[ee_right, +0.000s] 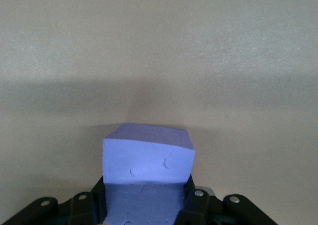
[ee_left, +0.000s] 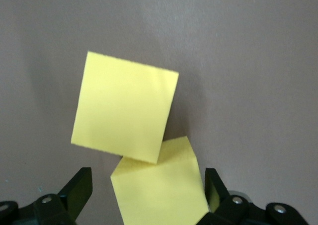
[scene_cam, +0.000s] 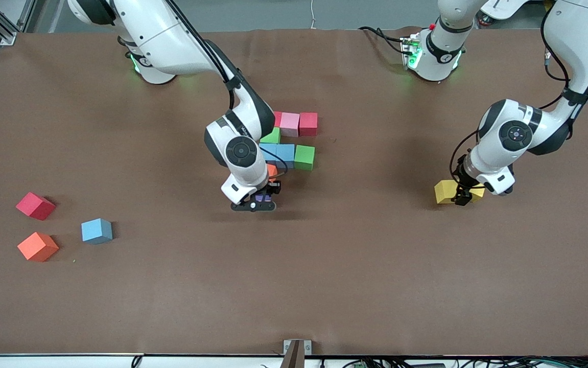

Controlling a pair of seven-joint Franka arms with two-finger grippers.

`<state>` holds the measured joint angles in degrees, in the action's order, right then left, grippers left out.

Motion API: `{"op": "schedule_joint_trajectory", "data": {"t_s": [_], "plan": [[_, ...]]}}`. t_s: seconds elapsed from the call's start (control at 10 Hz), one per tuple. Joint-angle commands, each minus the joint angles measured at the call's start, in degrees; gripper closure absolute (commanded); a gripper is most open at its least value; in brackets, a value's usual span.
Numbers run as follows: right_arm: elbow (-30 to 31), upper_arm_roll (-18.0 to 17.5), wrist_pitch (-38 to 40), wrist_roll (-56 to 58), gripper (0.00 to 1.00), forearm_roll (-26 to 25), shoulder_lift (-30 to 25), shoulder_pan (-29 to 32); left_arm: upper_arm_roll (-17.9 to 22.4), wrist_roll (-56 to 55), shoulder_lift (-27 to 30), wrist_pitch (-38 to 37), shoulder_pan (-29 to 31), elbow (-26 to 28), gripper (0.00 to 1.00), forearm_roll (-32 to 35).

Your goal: Arrange 11 blocks into digit 3

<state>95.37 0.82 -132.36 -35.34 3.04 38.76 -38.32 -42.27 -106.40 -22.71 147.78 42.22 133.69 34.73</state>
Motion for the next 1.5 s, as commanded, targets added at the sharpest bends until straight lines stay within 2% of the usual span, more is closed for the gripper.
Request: {"op": "schedule_joint_trajectory", "data": {"t_s": [0.0,0.2,0.4,0.5,0.7,0.9,1.2,1.4], "plan": [[4.37,0.06,-1.57,-0.08,0.94,-0.31,-1.58,-0.7,-0.45,-4.94,-0.48,2.07,0.41,0.43,0.17,2.1],[4.74,0.06,-2.55,-0.08,0.94,-0.31,-1.58,-1.23,-0.45,-7.32,-1.01,2.08,0.41,0.34,0.51,3.94],[4.74,0.06,-2.55,-0.17,0.94,-0.23,-1.58,-1.49,-0.62,-7.25,-0.76,1.9,0.41,-0.18,0.72,3.94],[4.74,0.06,-2.46,-0.17,0.94,-0.23,-1.58,-1.67,-0.88,-7.07,-0.4,1.55,0.06,-1.58,0.76,3.94],[5.78,-0.03,-2.46,-0.17,0.94,-0.23,-1.85,-1.93,-4.56,-7.16,-0.57,-2.21,-0.38,-6.14,0.77,3.94],[5.88,0.06,-2.55,-0.17,0.93,-0.14,-1.85,-2.38,-5.19,-7.86,-1.19,-6.08,-6.41,-11.76,0.78,3.16],[6.41,-0.03,-2.46,-0.26,0.93,0.04,-2.55,-2.9,-5.1,-13.55,-7.41,-15.65,-17.13,-23.18,0.79,3.06],[6.49,-0.03,-2.55,-0.26,0.92,0.12,-2.55,-3.25,-4.84,-16.72,-11.72,-17.87,-23.91,-30.04,0.79,3.06]]}}
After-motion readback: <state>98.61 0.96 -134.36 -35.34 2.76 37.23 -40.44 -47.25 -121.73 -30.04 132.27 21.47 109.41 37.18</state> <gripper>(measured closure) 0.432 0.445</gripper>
